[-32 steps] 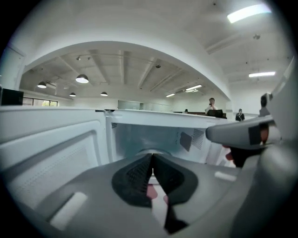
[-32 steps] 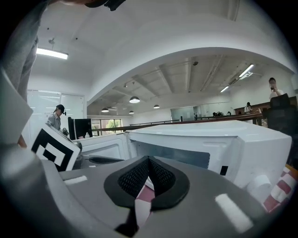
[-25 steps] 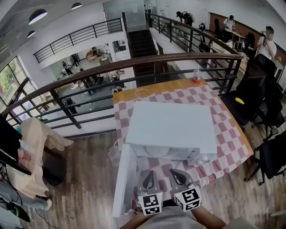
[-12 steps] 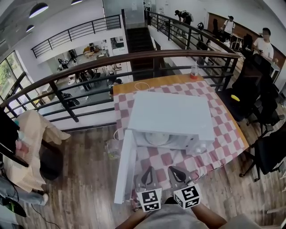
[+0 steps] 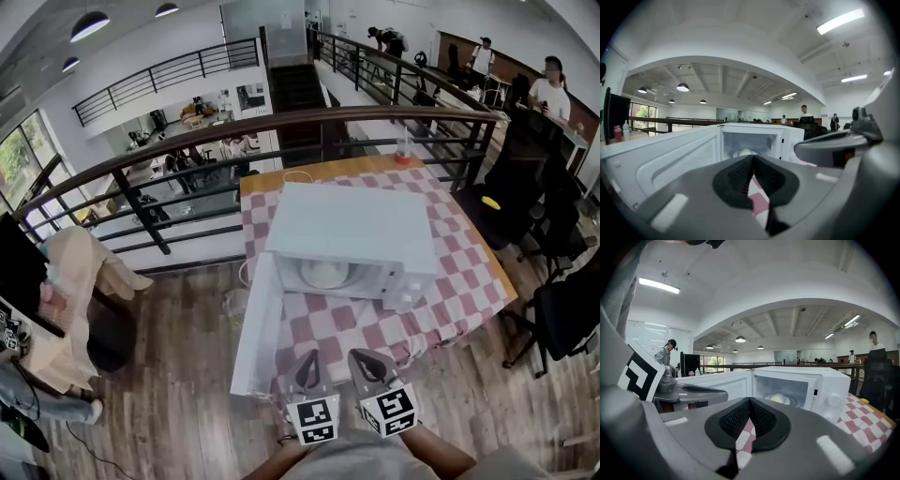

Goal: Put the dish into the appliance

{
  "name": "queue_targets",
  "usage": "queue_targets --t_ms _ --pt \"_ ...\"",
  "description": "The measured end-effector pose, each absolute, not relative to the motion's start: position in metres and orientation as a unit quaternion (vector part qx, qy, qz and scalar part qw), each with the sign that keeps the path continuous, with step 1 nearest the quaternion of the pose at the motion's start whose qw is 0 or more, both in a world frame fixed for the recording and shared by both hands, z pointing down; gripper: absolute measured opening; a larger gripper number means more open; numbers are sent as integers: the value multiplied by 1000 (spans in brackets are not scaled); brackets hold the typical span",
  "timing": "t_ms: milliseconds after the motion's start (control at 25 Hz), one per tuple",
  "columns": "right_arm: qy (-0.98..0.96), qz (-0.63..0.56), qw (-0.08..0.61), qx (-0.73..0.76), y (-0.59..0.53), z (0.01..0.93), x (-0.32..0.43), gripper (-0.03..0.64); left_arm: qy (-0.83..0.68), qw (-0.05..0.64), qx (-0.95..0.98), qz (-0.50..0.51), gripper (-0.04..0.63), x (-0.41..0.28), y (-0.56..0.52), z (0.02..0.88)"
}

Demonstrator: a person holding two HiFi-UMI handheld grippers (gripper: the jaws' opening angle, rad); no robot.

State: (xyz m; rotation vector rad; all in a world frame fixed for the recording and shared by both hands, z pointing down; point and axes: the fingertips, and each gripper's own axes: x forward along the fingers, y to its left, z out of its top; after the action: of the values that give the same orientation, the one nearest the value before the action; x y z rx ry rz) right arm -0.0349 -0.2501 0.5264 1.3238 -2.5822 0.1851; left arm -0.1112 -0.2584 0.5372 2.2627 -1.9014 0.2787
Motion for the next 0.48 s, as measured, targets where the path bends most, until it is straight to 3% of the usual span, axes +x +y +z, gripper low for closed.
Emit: queue_targets --t_ms 480 --pt "-881 54 112 456 -99 527 31 0 -629 78 769 87 9 -38 -106 536"
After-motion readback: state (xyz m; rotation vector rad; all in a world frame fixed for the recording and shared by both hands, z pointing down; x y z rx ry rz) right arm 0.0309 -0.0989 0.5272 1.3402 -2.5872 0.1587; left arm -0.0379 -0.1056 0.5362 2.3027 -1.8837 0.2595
